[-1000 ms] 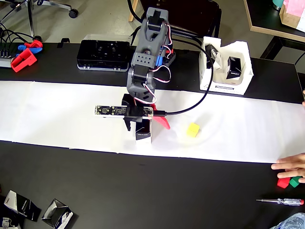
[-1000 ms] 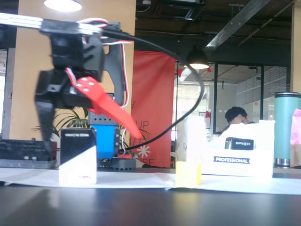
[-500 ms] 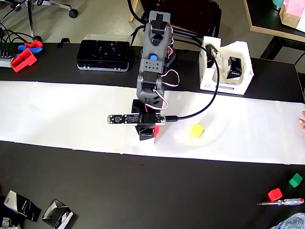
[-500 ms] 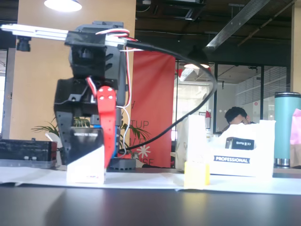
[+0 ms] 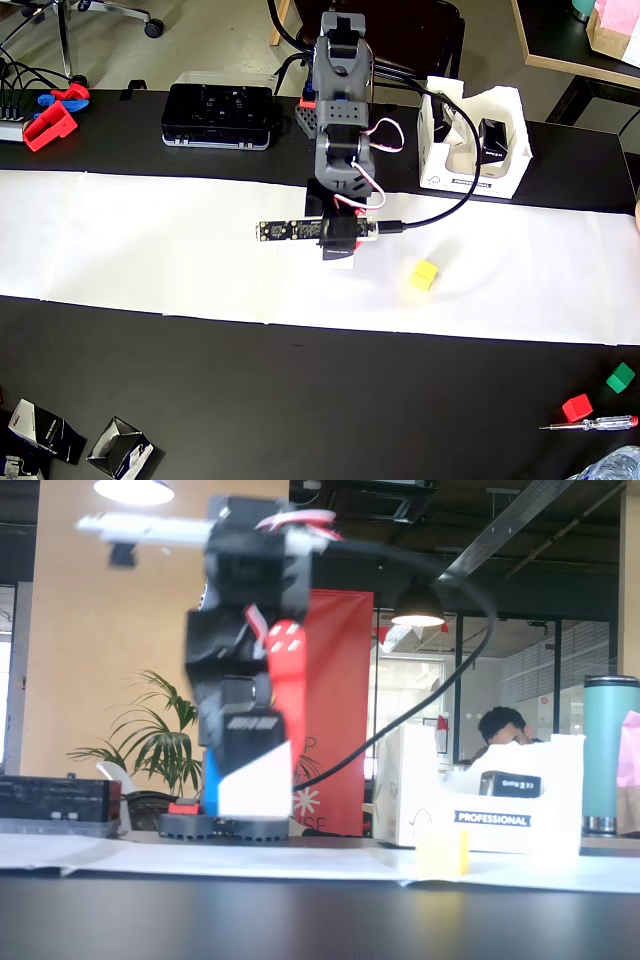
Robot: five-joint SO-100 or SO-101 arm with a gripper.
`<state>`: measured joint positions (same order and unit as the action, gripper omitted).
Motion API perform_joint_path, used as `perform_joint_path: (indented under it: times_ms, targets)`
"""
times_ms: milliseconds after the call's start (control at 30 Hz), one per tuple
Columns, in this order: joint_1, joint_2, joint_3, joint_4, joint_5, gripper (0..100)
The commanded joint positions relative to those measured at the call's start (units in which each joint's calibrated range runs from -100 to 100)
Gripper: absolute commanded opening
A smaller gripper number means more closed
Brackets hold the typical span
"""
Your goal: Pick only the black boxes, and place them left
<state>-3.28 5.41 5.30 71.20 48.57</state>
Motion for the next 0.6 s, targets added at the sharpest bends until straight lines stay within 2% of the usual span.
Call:
perform_joint_path:
  times_ms: [0, 267, 567]
  targets:
    - [-6.7, -14.3, -3.3, 4.1, -3.9, 6]
    - [-21.9, -25.0, -3.3, 8.9, -11.8, 6]
    - [-44.6, -33.3, -3.3, 15.4, -20.3, 6]
